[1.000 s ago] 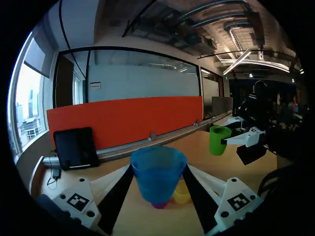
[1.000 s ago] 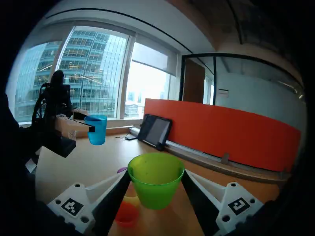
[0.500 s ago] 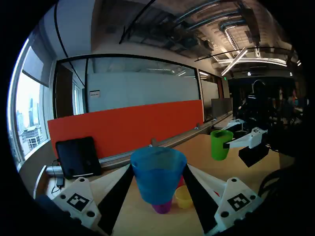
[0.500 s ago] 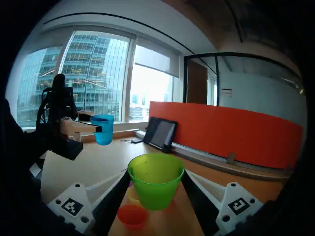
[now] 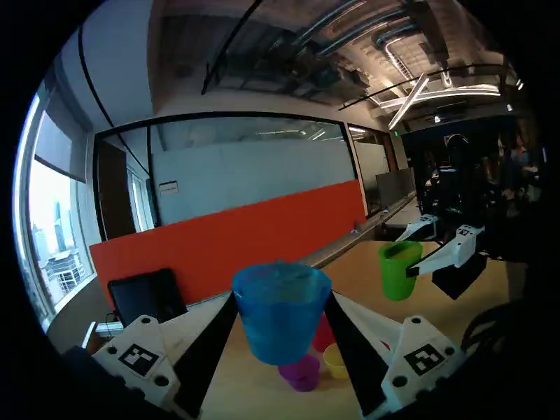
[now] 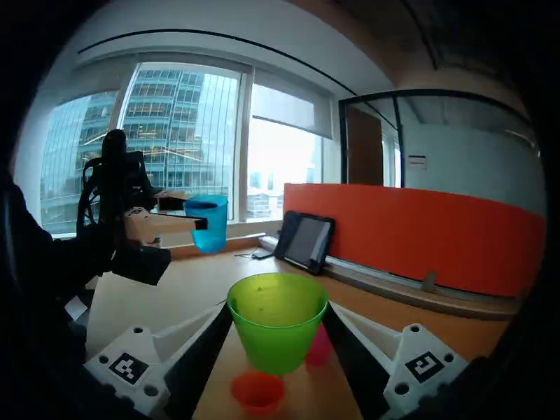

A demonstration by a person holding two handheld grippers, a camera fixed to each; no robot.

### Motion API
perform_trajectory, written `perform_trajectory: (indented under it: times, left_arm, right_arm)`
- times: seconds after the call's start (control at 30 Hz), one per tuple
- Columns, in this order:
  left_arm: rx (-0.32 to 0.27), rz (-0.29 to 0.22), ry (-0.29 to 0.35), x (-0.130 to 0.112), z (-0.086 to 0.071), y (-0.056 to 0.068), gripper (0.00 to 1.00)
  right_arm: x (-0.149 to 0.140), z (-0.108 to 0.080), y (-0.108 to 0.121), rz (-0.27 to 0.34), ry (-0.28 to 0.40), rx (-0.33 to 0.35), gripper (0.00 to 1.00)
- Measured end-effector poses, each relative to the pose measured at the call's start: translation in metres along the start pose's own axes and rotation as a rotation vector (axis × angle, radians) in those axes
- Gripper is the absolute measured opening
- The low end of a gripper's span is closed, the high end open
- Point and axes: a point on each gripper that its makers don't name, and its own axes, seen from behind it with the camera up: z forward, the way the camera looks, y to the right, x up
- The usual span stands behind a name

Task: Pour water

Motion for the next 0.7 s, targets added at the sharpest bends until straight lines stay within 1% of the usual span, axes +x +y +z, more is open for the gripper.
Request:
perform_trajectory:
  times: [0.2, 0.47, 0.7]
  left_arm:
    - [0.012, 0.071, 0.018, 0.012, 0.005, 0.001, 0.85]
    - [0.019, 0.159, 0.063, 0.034, 0.008, 0.006, 0.86]
    - [0.019, 0.239, 0.069, 0.045, 0.011, 0.009, 0.85]
  right_arm:
    - [0.005, 0.005, -0.011, -0.007, 0.008, 0.028, 0.92]
    - [0.006, 0.012, -0.026, -0.03, 0.009, 0.065, 0.92]
    - [0.008, 0.018, -0.036, -0.048, 0.014, 0.086, 0.92]
